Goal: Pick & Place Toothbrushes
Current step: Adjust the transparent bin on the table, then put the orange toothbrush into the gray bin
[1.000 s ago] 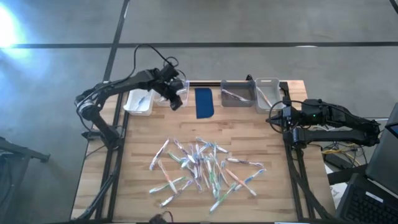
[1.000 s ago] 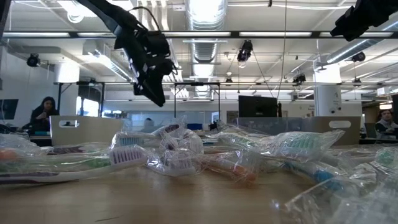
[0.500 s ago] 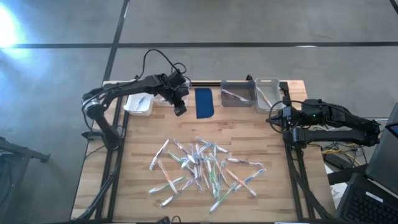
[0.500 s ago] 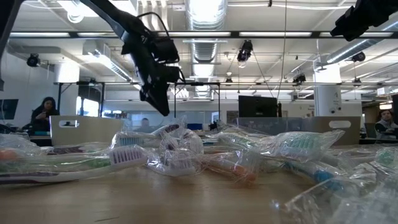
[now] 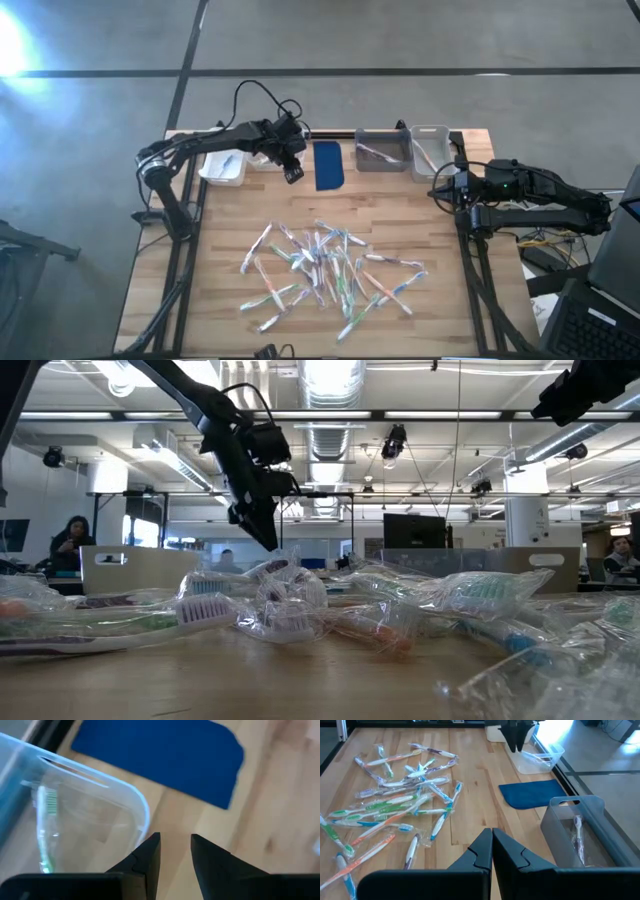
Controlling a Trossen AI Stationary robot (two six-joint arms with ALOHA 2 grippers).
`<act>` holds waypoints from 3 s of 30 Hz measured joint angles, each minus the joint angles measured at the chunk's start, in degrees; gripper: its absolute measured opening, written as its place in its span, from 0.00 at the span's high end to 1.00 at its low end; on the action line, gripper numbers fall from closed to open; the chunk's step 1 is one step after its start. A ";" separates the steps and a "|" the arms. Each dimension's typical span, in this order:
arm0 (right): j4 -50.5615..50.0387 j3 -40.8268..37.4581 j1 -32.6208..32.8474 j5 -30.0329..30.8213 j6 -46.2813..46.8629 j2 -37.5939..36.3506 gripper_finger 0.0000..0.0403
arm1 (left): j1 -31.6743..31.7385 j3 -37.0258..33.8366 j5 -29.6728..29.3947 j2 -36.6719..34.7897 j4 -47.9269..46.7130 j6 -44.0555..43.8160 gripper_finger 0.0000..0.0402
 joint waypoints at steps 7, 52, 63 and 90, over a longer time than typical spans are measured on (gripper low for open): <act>0.00 0.00 0.00 0.00 0.00 0.01 0.98 | -1.28 0.00 3.65 -3.51 -5.39 -0.21 0.72; 0.02 0.00 0.00 0.00 0.00 0.02 0.98 | -43.59 0.02 -12.32 -24.56 -26.80 -0.59 0.73; 0.03 0.00 0.02 0.00 0.00 0.00 0.98 | -44.49 0.02 -3.94 -15.58 -29.00 21.88 0.73; 0.03 0.00 0.02 -0.02 0.02 0.00 0.98 | -53.63 -8.39 0.64 -1.68 -21.15 35.16 0.73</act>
